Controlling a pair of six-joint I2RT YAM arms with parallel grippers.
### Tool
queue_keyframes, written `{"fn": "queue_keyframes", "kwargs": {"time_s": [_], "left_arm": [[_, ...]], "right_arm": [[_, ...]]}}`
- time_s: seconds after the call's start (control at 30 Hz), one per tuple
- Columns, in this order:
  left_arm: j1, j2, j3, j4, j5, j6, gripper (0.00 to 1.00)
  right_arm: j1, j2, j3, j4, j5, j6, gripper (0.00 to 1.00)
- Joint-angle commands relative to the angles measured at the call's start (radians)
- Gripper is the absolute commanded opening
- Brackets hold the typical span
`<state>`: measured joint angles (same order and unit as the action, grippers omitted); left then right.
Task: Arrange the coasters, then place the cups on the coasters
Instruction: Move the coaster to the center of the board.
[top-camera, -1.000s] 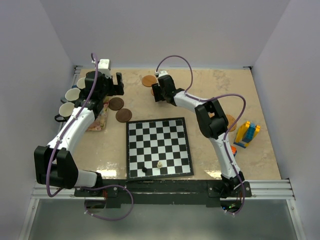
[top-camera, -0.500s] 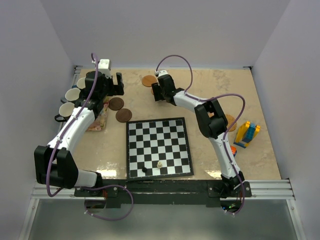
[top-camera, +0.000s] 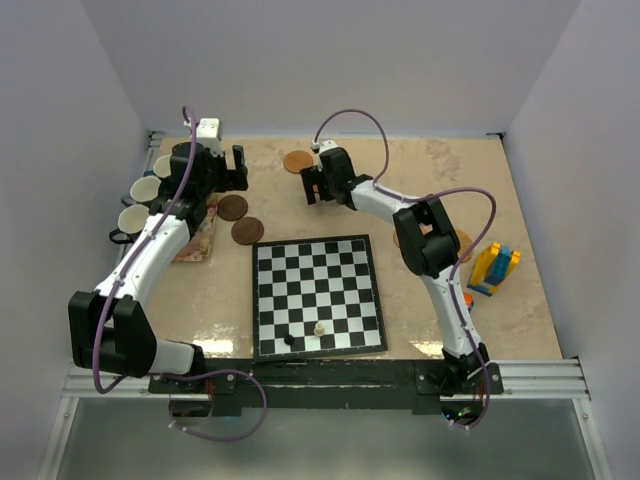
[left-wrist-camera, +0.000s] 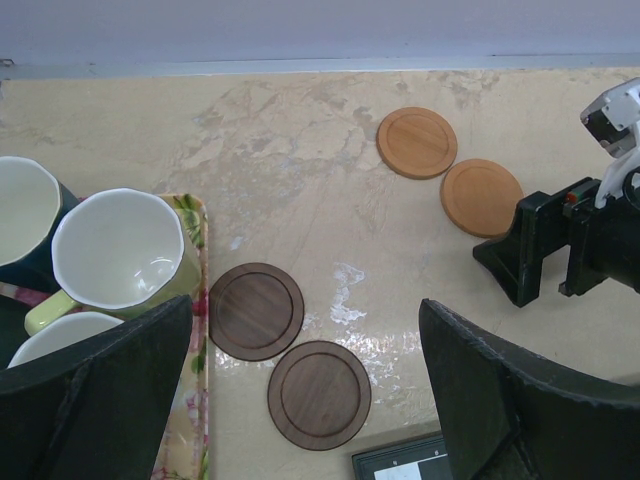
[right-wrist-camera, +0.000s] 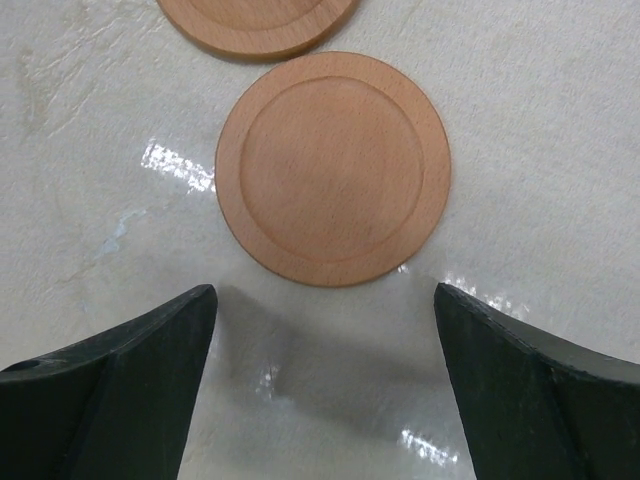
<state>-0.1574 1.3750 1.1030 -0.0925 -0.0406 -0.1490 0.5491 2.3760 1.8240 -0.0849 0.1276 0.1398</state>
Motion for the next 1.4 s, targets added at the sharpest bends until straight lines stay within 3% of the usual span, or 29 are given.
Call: {"fn": "queue_keyframes", "kwargs": {"time_s": [0.0,0.03,0.3,0.5,0.6,0.8,1.37], "left_arm": [[0.001,0.001,0.015,0.03,0.002,-0.015,1.0],[0.001,-0.001,0.014,0.028,0.001,-0.017,1.0],[0.001,-0.016,0.014,0.028,-0.001,-0.017,1.0],[-0.001,-0.021,0.012,0.03,0.011,-0.024,1.0],[-0.001,-0.024,0.012,0.031,0.021,-0.032,1.0],[-0.001,-0.021,0.008,0.034,0.025,-0.035,1.0],[-0.002,-0.027,0.008,0.034,0.028,-0.037,1.0]], "right_arm": [[-0.003,-0.162,-0.011,-0.03,-0.028,0.003,0.95],[-0.005,-0.187,-0.015,-0.039,-0.025,0.0,0.99],[-0.021,-0.44,-0.21,-0.13,0.03,0.015,0.96],[-0.067,-0.63,-0.507,-0.205,0.13,0.154,0.92],[-0.104,-0.692,-0.65,-0.19,0.11,0.211,0.9],[-0.164,-0.722,-0.756,-0.184,0.098,0.253,0.87],[-0.224,-0.644,-0.784,-0.133,0.121,0.256,0.81]]}}
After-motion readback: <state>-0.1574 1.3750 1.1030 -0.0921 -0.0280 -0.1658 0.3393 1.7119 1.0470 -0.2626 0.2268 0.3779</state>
